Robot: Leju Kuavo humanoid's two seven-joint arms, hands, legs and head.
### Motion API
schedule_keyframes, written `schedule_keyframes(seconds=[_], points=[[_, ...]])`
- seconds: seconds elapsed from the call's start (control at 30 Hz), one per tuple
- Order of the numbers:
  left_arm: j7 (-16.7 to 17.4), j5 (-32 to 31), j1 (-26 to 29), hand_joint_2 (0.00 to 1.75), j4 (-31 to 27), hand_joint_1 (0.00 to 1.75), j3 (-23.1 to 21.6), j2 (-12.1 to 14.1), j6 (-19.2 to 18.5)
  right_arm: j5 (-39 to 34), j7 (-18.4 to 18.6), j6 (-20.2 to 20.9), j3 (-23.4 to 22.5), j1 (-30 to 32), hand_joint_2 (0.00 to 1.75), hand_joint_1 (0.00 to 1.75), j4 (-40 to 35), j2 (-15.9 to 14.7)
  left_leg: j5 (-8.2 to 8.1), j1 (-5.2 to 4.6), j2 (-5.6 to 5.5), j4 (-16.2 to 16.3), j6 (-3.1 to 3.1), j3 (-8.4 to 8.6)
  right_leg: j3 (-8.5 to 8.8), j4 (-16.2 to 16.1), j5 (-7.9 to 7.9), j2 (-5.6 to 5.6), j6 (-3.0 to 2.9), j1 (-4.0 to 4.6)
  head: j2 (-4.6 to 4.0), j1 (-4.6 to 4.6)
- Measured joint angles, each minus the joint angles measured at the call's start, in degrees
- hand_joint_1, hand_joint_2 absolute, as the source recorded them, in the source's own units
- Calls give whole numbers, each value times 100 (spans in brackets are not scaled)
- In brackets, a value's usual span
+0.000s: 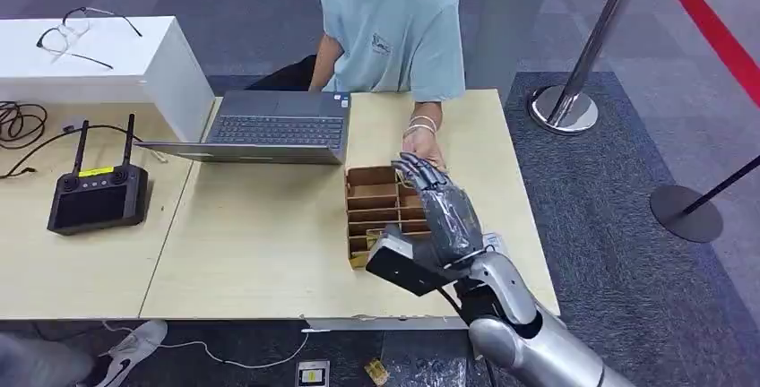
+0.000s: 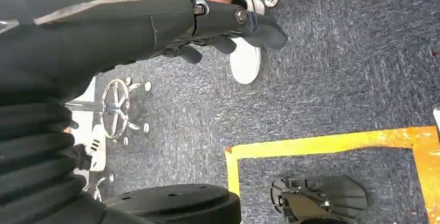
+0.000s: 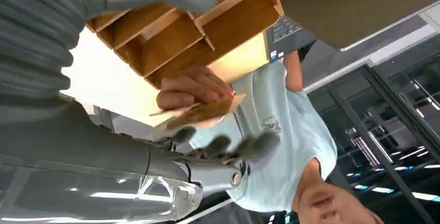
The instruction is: Pass the card to the sensor for recognition and then transmit it.
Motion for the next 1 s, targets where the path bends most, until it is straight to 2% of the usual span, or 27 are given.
schedule_keyframes(seconds=[0.03, 0.1, 0.13, 0.17, 0.2, 0.3, 0.33, 0.37, 0.73, 0.83, 0.87, 0.93, 0.97, 1.0], points=[[0, 0, 0, 0, 0, 0, -2, 0, 0, -20, -9, -9, 7, 1, 175, 58, 11, 7, 0, 0, 0, 0, 0, 0, 0, 0, 0, 0, 0, 0, 0, -2], [0, 0, 0, 0, 0, 0, -4, 2, -4, -26, -24, -35, 13, 0, 175, 59, 26, 20, 0, 0, 0, 0, 0, 0, 0, 0, 0, 0, 0, 0, 0, -2], [0, 0, 0, 0, 0, 0, -7, 2, -9, -26, -28, -48, 13, 0, 175, 68, 42, 28, 0, 0, 0, 0, 0, 0, 0, 0, 0, 0, 0, 0, 0, -2], [0, 0, 0, 0, 0, 0, -11, 2, -9, -35, -31, -55, 15, 0, 175, 101, 59, 33, 0, 0, 0, 0, 0, 0, 0, 0, 0, 0, 0, 0, 0, -2], [0, 0, 0, 0, 0, 0, -15, 2, -9, -35, -31, -61, 15, 0, 175, 105, 66, 35, 0, 0, 0, 0, 0, 0, 0, 0, 0, 0, 0, 0, 0, -2], [0, 0, 0, 0, 0, 0, -20, 4, -11, -52, -31, -89, 15, 1, 175, 98, 66, 33, 0, 0, 1, 0, 0, 0, -1, 0, 0, 0, 0, 0, 0, -2], [0, 0, 0, 0, 0, 0, -20, 4, -13, -68, -31, -92, 15, 0, 175, 105, 70, 33, 0, 0, 0, 0, 0, 0, -1, 0, 0, 0, 0, 0, 0, -2], [0, 2, 0, 0, 0, 0, -20, 7, -22, -88, -33, -101, 15, 1, 175, 140, 74, 35, 0, 0, 0, 0, 0, 0, 0, 0, 0, 0, 0, 0, 0, -2], [-55, 37, 3, 0, 0, 0, -22, 7, -50, -149, -79, -208, 15, 12, 175, 143, 151, 35, 0, 0, 1, 1, 0, 1, 0, 0, 0, 0, 0, 0, 0, -2], [-59, 37, 4, 0, 0, 0, -22, 7, -52, -149, -81, -210, 15, 14, 175, 127, 151, 35, 0, 0, 1, 1, 0, 1, 0, 0, 0, 0, 0, 0, 0, -2], [-59, 37, 4, 0, 0, 0, -22, 7, -52, -149, -81, -210, 15, 15, 175, 87, 151, 33, 0, 0, 1, 1, 0, 1, 0, 0, 0, 0, 0, 0, 0, -2], [-61, 37, 4, 0, 0, 0, -22, 7, -55, -149, -81, -210, 15, 15, 175, 75, 151, 33, 0, 0, 1, 1, 0, 1, 0, 0, 0, 0, 0, 0, 0, -2], [-61, 39, 4, 0, 0, 0, -22, 7, -61, -149, -81, -212, 15, 15, 175, 47, 151, 33, 0, 0, 1, 0, 0, 1, 0, 0, 0, 0, 0, 0, 0, -2], [-61, 37, 4, 0, 0, 0, -22, 7, -63, -149, -81, -214, 15, 15, 175, 37, 151, 33, 0, 0, 1, 1, 0, 2, 0, 0, 0, 0, 0, 0, 0, -2]])
